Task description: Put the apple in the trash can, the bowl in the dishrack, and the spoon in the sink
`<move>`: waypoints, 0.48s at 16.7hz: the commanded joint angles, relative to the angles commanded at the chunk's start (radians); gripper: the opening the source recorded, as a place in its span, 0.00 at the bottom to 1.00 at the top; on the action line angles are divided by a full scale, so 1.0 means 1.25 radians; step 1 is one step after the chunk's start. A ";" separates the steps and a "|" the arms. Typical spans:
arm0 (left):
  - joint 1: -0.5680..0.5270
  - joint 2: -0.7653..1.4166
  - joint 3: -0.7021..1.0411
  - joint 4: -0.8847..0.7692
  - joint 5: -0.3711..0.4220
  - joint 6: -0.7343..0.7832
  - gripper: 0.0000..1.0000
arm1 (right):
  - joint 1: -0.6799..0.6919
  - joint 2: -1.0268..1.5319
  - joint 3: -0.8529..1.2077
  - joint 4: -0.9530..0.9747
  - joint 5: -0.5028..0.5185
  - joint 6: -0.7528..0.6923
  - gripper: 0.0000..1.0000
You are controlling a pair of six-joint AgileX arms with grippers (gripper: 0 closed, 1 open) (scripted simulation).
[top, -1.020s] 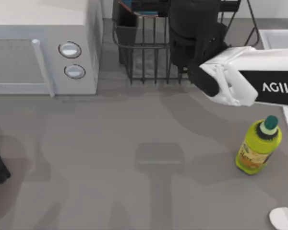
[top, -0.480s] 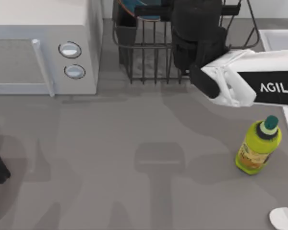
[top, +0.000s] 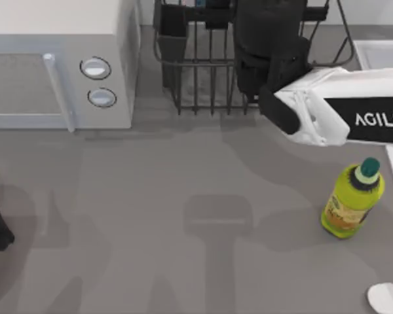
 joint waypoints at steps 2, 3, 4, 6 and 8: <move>0.000 0.000 0.000 0.000 0.000 0.000 1.00 | 0.000 0.000 0.000 0.000 0.000 0.000 0.98; 0.000 0.000 0.000 0.000 0.000 0.000 1.00 | 0.000 0.000 0.000 0.000 0.000 0.000 1.00; 0.000 0.000 0.000 0.000 0.000 0.000 1.00 | 0.000 0.000 0.000 0.000 0.000 0.000 1.00; 0.000 0.000 0.000 0.000 0.000 0.000 1.00 | 0.000 0.000 0.000 0.000 0.000 0.000 1.00; 0.000 0.000 0.000 0.000 0.000 0.000 1.00 | 0.000 0.000 0.000 0.000 0.000 0.000 1.00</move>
